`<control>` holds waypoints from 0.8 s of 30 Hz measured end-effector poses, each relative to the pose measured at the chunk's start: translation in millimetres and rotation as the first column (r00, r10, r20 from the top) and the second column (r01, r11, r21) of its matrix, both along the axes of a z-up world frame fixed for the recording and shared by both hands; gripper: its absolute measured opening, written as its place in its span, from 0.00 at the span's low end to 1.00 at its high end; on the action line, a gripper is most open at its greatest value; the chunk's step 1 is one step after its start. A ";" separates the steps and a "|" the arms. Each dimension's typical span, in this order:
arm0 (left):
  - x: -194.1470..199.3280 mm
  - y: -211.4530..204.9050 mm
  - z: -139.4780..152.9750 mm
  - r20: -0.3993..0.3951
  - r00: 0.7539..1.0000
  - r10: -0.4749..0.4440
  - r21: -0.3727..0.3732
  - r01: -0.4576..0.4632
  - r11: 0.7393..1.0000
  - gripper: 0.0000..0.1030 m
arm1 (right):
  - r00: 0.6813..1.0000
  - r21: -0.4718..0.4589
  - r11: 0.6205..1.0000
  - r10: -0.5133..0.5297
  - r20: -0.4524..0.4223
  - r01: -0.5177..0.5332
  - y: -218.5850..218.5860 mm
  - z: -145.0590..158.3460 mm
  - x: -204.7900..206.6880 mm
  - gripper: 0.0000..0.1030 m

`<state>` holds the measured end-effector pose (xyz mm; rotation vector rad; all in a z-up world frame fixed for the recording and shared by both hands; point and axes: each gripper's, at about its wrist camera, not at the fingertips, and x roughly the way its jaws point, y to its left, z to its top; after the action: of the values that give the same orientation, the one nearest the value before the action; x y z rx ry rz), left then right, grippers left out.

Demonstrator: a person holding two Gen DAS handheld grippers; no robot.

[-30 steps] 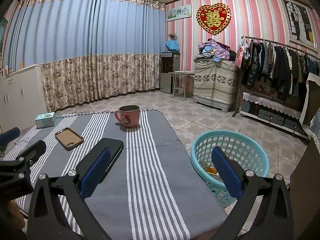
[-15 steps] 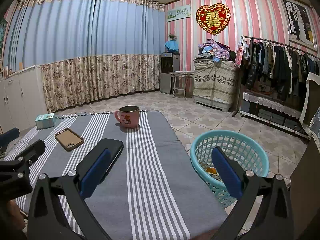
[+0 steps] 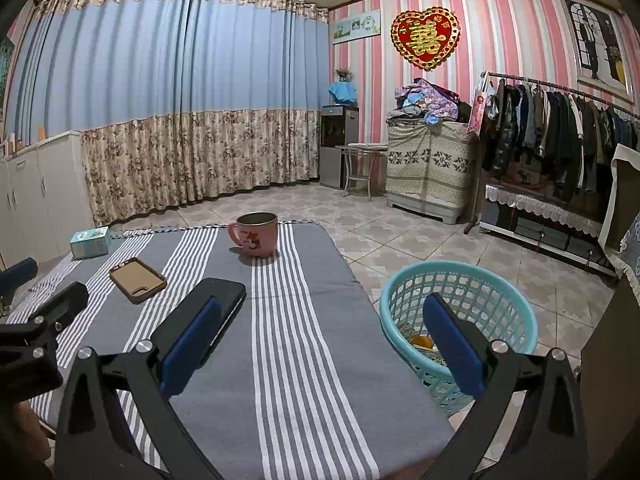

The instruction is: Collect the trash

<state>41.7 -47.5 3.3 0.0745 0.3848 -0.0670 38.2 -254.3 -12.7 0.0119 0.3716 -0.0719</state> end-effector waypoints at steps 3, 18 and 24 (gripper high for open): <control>0.0 0.0 0.1 0.001 1.000 0.001 0.000 -0.001 1.000 0.95 | 1.000 0.000 1.000 -0.001 0.000 0.001 0.2 0.1 0.1 0.96; -2.7 -4.2 2.9 0.007 1.000 0.000 0.000 0.000 1.000 0.95 | 1.000 0.000 1.000 0.001 -0.001 -0.001 -0.6 0.2 0.0 0.96; -3.5 -4.6 3.2 0.008 1.000 0.001 0.000 -0.001 1.000 0.95 | 1.000 0.002 1.000 0.000 -0.001 0.000 0.4 -0.3 0.0 0.96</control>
<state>38.2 -52.2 6.6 0.0748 0.3766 -0.0656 38.3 -253.9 -13.0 0.0140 0.3723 -0.0720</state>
